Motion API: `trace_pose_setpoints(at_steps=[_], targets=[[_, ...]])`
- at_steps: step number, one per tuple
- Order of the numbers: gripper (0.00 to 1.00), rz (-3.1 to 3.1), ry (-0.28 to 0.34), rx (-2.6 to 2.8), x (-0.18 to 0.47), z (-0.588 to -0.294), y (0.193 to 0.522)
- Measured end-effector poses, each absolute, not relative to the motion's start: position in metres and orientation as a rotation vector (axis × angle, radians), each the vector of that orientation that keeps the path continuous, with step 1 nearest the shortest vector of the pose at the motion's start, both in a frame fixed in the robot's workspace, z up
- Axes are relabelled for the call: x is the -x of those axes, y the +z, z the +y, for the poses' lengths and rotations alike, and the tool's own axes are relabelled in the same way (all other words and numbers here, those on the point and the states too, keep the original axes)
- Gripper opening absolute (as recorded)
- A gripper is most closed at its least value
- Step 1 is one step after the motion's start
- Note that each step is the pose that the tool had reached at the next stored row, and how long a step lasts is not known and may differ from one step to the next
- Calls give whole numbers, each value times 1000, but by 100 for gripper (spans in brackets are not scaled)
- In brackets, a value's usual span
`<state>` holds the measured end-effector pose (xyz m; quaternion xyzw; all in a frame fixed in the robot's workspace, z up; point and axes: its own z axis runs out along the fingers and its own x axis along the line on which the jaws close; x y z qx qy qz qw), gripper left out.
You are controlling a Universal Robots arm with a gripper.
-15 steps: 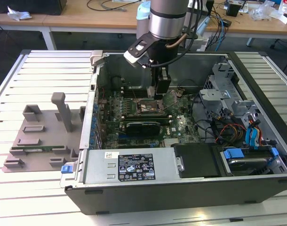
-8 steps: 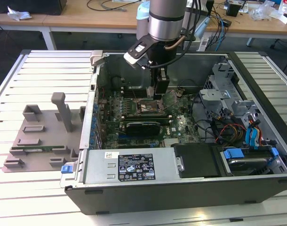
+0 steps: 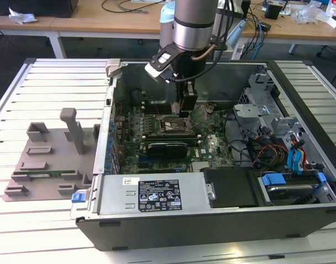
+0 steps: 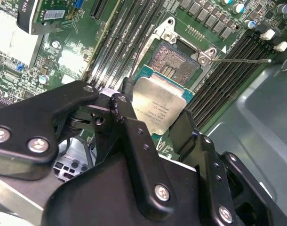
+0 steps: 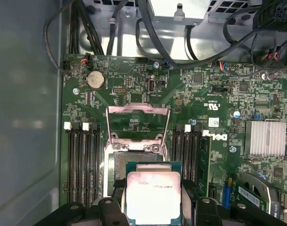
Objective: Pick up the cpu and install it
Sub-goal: 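Place the cpu into insertion slot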
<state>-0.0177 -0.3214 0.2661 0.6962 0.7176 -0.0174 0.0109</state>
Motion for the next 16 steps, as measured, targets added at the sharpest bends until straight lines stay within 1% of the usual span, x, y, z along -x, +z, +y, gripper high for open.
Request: trace_pose_setpoints(at_steps=[16], targets=[[55,2239,-54,-2172,19,-314,246]])
